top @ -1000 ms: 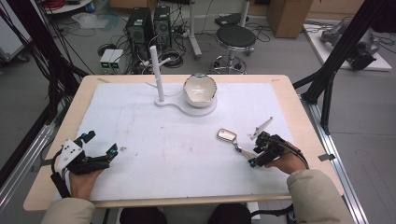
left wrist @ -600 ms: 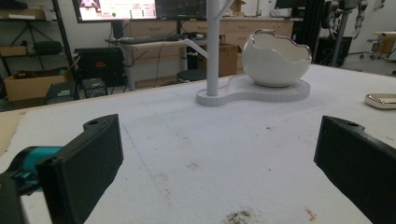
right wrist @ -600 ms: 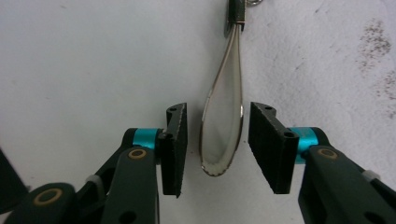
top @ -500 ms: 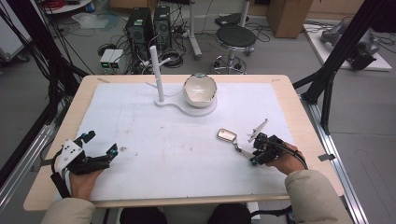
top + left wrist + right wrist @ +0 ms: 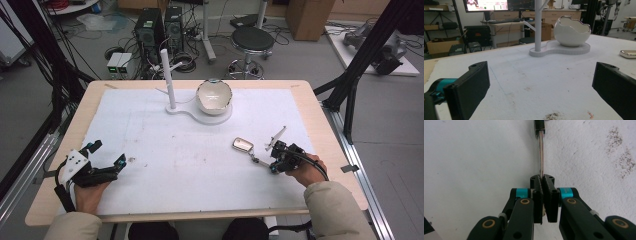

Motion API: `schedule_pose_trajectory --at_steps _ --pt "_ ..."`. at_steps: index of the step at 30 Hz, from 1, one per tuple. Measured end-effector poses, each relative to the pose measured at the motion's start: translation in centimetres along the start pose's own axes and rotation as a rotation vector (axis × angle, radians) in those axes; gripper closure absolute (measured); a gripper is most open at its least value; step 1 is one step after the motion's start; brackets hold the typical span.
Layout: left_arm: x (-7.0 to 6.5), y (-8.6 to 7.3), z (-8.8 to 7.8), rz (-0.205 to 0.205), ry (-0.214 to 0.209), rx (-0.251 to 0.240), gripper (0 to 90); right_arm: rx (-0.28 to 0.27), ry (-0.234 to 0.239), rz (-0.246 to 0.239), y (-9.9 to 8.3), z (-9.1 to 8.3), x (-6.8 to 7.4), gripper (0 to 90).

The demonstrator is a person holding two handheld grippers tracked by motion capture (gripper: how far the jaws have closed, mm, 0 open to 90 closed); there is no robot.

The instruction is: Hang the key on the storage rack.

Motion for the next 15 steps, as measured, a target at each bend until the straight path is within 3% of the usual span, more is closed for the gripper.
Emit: schedule_pose_trajectory --at_steps 8,10,15 --pt "0.0 0.0 0.0 0.002 0.001 -0.001 1.7 -0.020 -0.011 -0.008 0.1 -0.4 0.1 87.6" --pt "0.0 0.0 0.0 -0.004 -0.002 0.001 1.7 -0.024 0.005 -0.003 0.3 -0.6 0.3 87.6" --pt "0.0 0.7 0.5 0.023 -0.032 0.037 1.7 -0.061 -0.004 -0.042 1.3 -1.5 0.8 87.6"
Point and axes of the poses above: each handheld gripper's, and its own axes: z roughly forward along the jaws, y roughly out of its top, x roughly to its left, the point moved 6 cm from there along z, roughly forward along the jaws, and after that the axes turned 5 degrees about -y, right-handed, at the moved point
